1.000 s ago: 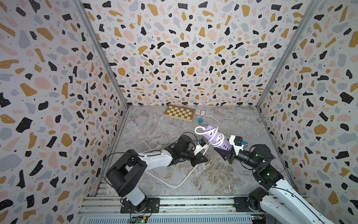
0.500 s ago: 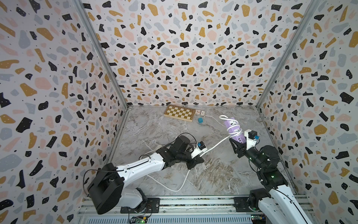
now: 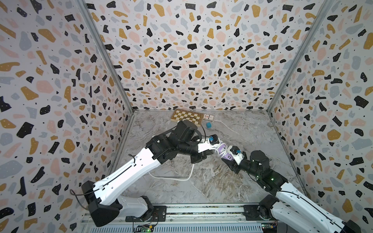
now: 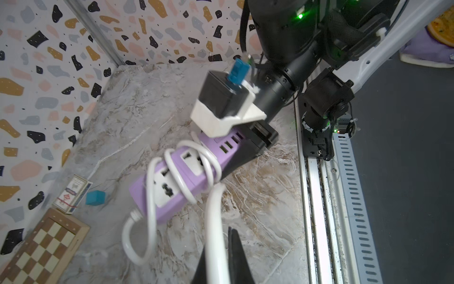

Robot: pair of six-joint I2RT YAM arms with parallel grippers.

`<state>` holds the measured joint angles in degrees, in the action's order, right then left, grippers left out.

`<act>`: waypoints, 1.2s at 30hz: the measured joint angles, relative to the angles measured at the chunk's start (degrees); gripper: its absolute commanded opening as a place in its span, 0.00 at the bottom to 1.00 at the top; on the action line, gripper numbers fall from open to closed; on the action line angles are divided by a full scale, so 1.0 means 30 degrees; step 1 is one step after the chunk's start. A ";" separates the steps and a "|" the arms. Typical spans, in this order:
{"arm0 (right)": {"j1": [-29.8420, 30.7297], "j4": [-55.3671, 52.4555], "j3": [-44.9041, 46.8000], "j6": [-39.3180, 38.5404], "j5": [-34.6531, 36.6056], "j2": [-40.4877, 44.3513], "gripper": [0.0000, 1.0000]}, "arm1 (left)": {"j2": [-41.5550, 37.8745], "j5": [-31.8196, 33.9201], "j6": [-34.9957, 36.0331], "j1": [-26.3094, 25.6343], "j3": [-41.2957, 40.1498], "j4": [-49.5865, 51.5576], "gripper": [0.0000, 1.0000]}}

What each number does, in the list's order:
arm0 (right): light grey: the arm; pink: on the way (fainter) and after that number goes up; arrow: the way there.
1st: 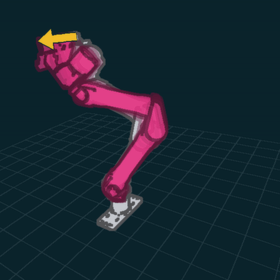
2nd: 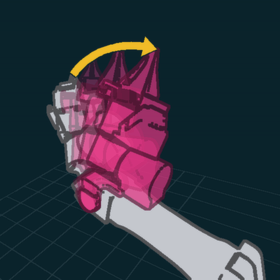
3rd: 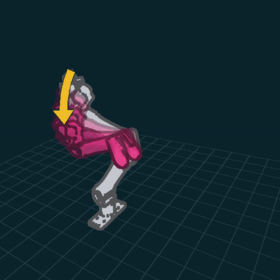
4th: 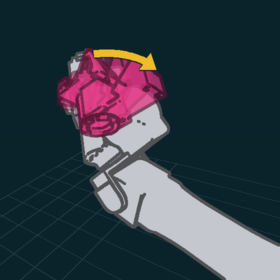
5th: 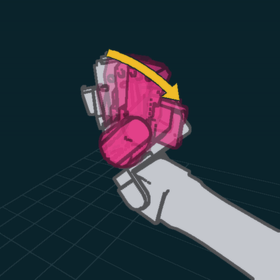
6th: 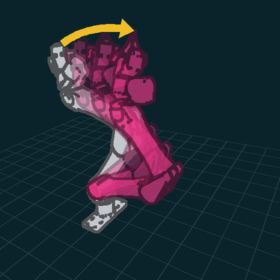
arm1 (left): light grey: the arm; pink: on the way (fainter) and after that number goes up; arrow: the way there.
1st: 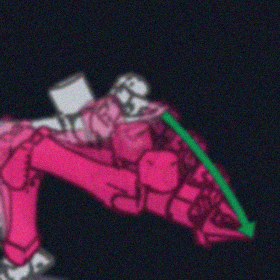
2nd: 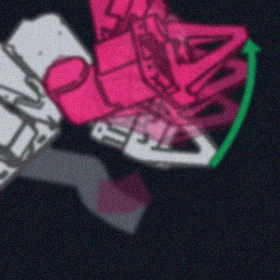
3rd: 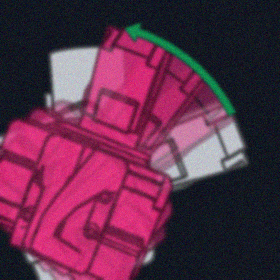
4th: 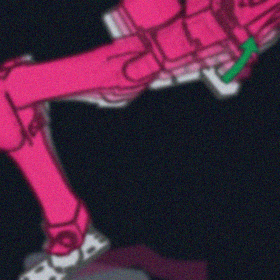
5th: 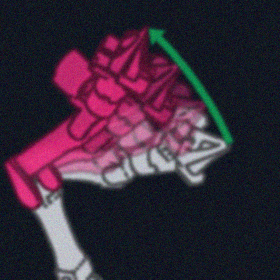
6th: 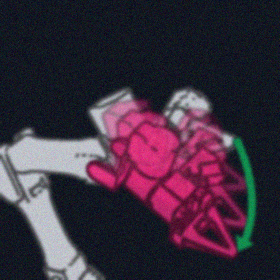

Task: Wrap the cord around the power strip
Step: Wrap the power cord around the power strip.

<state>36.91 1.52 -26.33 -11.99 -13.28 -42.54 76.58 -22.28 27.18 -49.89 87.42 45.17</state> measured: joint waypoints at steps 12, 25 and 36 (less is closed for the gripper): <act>0.4670 0.0816 0.0168 -0.3446 -0.1443 0.1071 0.00 | 0.9275 -0.1676 0.1661 0.1698 1.1198 0.9646 0.15; 0.4656 0.0801 0.0954 -0.4466 -0.4554 0.4371 0.00 | 1.0622 -0.8058 0.1173 0.4510 0.4554 0.5901 0.38; 0.1530 0.3242 0.1202 -0.2448 -0.6382 0.3963 0.00 | 0.8408 -0.9923 -0.3483 0.4539 -0.5304 -0.4736 0.60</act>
<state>41.50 11.25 -22.72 -19.33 -32.42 -30.65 101.80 -52.05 16.73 -36.27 71.50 30.96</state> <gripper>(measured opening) 0.527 0.595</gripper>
